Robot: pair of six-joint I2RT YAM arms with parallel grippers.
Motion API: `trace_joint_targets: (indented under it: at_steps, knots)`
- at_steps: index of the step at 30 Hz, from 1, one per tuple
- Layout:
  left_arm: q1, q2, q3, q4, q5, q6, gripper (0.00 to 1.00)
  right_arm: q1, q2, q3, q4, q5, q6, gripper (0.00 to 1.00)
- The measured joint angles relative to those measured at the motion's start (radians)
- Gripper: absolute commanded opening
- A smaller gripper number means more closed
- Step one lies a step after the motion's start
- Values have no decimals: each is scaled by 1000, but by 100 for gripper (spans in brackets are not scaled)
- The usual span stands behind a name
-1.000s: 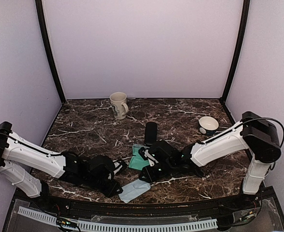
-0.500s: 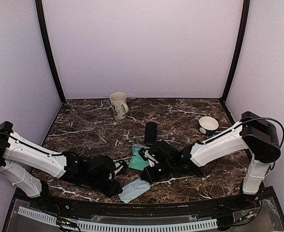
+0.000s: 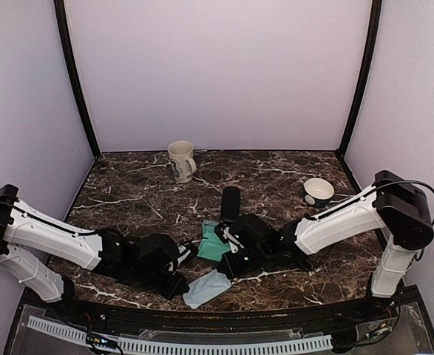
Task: Organize the sunglasses
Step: Pick up the folded cleaning cloth from the center of the board, then place the folded cleaning cloth in the sunglasses case.
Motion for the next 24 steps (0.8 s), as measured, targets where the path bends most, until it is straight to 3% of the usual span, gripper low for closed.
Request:
trace_joint_targets:
  at_steps: [11,24]
  knots:
    - [63,11,35,-1,-2,60,0,0,-147,-82,5,71,32,0]
    - [149,200,265,-2,26,218,0,-2,-210,-149,0,212,88,0]
